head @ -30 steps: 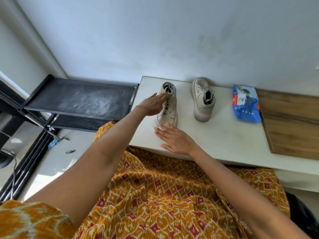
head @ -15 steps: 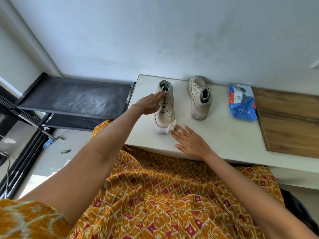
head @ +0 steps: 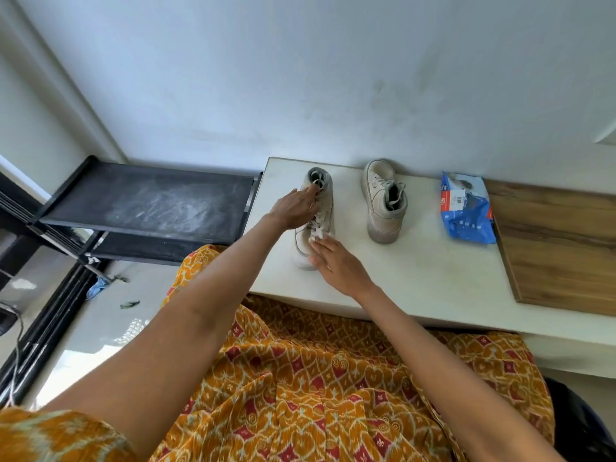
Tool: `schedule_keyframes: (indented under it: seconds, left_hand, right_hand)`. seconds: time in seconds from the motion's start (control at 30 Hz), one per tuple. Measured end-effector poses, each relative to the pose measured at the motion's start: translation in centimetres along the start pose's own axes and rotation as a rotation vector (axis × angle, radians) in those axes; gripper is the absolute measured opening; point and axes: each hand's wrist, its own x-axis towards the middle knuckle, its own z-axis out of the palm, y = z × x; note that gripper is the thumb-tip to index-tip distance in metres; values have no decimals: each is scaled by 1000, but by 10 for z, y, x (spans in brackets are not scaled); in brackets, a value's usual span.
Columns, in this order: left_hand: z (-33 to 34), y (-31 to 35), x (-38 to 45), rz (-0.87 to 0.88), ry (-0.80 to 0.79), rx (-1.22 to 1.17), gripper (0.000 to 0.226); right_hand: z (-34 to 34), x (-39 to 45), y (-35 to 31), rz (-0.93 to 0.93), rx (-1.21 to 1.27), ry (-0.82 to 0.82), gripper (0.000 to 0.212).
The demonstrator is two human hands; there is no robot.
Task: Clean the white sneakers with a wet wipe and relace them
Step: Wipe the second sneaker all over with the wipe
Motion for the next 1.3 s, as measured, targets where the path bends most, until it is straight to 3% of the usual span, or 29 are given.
schedule_keyframes:
  seconds: [0.1,0.23,0.37,0.5,0.6,0.67,0.77,0.8,0.93,1.0,1.13,1.3]
  left_hand:
    - [1,15,7,-114,121,16,38]
    - [4,29,16,-184,177,82,40]
    - [4,20,15,-162,189,93,26]
    - [8,19,9,-130,202,21,32]
    - [11,13,3,-74,200,-81,36]
    - [14,5,0,-61,195,-156,36]
    - [18,-2,-6,-42,189,-224,32]
    - [19,-4,-7,-32,188,-237,31]
    - [20,-5,-9,-25,169,-264,28]
    - [22,-4,-9,-40,180,-286,34]
    - [26,-1,-7,-37,219,-272,33]
    - [25,12,-3,-115,282,-265,21]
  right_hand:
    - [-11,-3,3,45,102,75,36]
    - [-26,30,-2,85,-50,-1,42]
    - [-3,29,-10,141,32,-47,51]
    - [14,3,-8,32,66,237,28]
    - [-1,4,1,13,127,212,16]
    - [-18,11,7,109,208,259,10]
    - [-41,35,21,469,413,674,10]
    - [-44,45,24,559,479,746,12]
    - [-31,74,8,603,607,547,30]
    - [-22,74,3,648,621,563,29]
    - [-8,56,6,607,347,523,15]
    - [1,22,0,274,5,422,9]
